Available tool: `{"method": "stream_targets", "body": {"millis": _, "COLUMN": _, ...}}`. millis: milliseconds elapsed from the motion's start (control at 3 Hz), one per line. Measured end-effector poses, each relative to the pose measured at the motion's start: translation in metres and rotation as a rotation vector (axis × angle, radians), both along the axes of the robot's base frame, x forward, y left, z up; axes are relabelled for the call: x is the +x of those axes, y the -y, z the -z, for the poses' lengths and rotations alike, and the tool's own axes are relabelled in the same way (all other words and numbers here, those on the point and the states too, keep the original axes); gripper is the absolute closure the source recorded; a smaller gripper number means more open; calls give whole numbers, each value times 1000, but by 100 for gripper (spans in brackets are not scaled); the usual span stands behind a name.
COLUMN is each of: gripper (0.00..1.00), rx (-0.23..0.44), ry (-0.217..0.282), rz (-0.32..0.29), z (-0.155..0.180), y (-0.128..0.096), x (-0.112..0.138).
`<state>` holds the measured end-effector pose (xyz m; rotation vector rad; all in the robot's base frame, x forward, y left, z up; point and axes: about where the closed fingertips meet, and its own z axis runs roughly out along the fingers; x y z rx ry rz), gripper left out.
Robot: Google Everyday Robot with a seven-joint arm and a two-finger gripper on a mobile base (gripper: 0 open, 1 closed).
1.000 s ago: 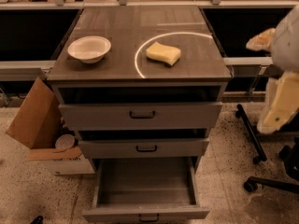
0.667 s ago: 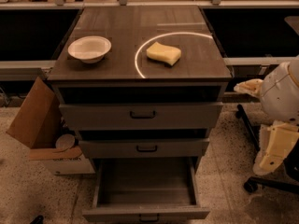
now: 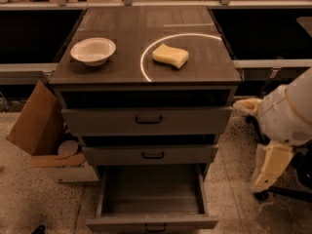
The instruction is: Close bottom drawer
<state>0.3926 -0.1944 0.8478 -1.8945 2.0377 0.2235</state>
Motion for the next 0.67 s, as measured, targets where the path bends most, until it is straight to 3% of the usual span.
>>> {"method": "stream_targets", "body": {"millis": 667, "gripper": 0, "rx": 239, "ry": -104, "rz": -43, "z": 159, "y": -66, "x": 1}}
